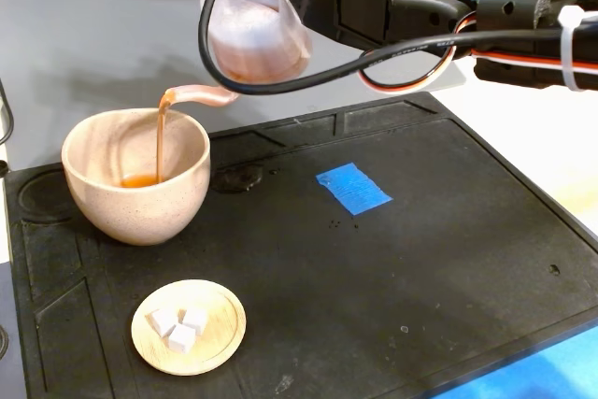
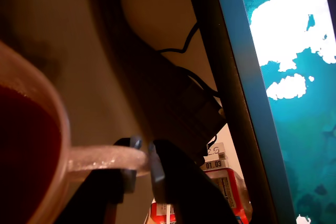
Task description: Pick up a kettle and pour liquid into a cup.
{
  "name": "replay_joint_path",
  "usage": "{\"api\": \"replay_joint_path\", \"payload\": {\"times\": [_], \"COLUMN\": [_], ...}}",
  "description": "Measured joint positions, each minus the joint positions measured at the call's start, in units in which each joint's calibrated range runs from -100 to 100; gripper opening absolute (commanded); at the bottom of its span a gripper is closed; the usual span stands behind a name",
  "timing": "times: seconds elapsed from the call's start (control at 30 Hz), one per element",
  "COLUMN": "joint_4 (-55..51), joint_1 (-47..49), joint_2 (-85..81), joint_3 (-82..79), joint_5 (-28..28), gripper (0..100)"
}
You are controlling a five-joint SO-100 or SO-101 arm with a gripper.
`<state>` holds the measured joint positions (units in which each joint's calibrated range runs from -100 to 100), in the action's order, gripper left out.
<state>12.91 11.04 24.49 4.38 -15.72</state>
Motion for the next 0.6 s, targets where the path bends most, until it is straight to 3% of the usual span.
{"api": "replay_joint_path", "payload": {"times": [0.6], "joint_4": [0.00], "joint_1": [0.00], "joint_2": [0.00], "joint_3": [0.00], "joint_5": [1.68], "gripper": [1]}}
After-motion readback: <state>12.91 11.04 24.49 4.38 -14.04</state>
